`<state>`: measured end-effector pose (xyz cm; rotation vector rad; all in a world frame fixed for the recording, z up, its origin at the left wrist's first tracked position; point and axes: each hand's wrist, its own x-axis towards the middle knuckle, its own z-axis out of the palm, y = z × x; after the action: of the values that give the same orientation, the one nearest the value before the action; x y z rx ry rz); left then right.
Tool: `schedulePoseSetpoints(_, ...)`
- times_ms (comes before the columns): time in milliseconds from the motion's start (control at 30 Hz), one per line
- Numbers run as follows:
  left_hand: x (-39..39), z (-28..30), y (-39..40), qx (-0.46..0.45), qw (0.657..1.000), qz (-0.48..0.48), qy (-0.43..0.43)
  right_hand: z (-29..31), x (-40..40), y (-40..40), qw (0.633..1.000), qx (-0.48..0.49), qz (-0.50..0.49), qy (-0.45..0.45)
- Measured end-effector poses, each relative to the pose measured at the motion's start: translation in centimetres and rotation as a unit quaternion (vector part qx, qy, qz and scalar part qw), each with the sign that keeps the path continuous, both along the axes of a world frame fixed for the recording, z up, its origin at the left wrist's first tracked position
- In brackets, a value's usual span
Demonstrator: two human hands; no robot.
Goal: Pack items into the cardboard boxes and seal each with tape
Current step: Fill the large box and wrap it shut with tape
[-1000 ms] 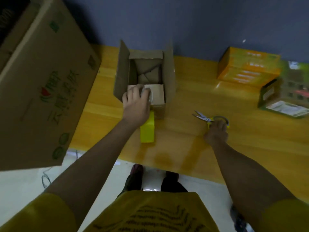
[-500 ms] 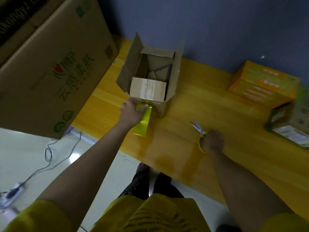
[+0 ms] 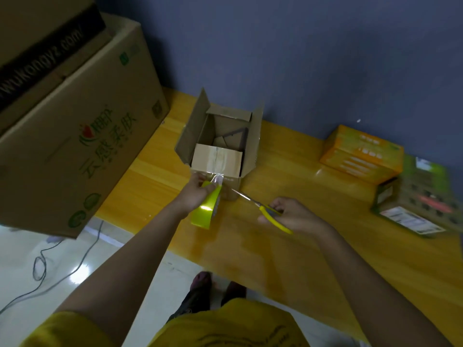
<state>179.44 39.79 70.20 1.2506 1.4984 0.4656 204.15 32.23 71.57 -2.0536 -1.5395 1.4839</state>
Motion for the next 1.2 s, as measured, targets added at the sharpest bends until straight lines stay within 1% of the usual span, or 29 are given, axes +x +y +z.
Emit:
schedulePoseSetpoints(67, -0.4, 0.1, 0.4, -0.008, 1.000, -0.014, 0.000, 1.9, -1.0, 1.6, 0.999, -0.019, 0.040, -0.024)
schedulePoseSetpoints(167, -1.0, 0.1, 1.0, -0.017, 0.999, -0.039, 0.010, 3.7, -2.6, 3.4, 0.997, -0.053, 0.059, 0.010)
schedulePoseSetpoints(200, -1.2, 0.2, 1.1, -0.018, 0.999, -0.046, 0.018, 3.9, -2.9, 3.7, 0.996, -0.059, 0.070, 0.005)
schedulePoseSetpoints(300, -1.5, 0.4, 1.5, -0.010, 0.998, -0.054, 0.031, 4.4, -2.9, 4.2, 0.991, -0.080, 0.096, -0.044)
schedulePoseSetpoints(433, -2.5, 0.3, 1.9, -0.003, 0.996, -0.084, 0.044, 5.0, -4.0, 4.7, 0.985, -0.109, 0.110, -0.074)
schedulePoseSetpoints(633, -3.6, 0.9, 3.3, -0.001, 0.987, -0.146, 0.069, 6.1, -7.3, 5.6, 0.986, -0.158, 0.045, -0.012)
schedulePoseSetpoints(800, -4.6, 1.2, 4.7, -0.008, 0.978, -0.189, 0.088, 7.2, -7.9, 5.2, 0.983, -0.176, 0.057, 0.005)
schedulePoseSetpoints(867, -4.9, 1.4, 5.1, -0.016, 0.974, -0.206, 0.096, 7.6, -8.3, 5.3, 0.983, -0.177, 0.047, 0.025)
schedulePoseSetpoints(1000, -5.3, 1.6, 5.6, -0.013, 0.968, -0.226, 0.110, 7.4, -8.8, 5.9, 0.984, -0.177, 0.026, 0.011)
schedulePoseSetpoints(1100, -5.4, 1.6, 6.1, -0.010, 0.966, -0.235, 0.110, 6.9, -9.0, 6.0, 0.978, -0.206, -0.004, 0.044)
schedulePoseSetpoints(1200, -5.9, 1.7, 6.4, -0.014, 0.964, -0.247, 0.097, 6.7, -9.9, 6.4, 0.976, -0.212, -0.010, 0.057)
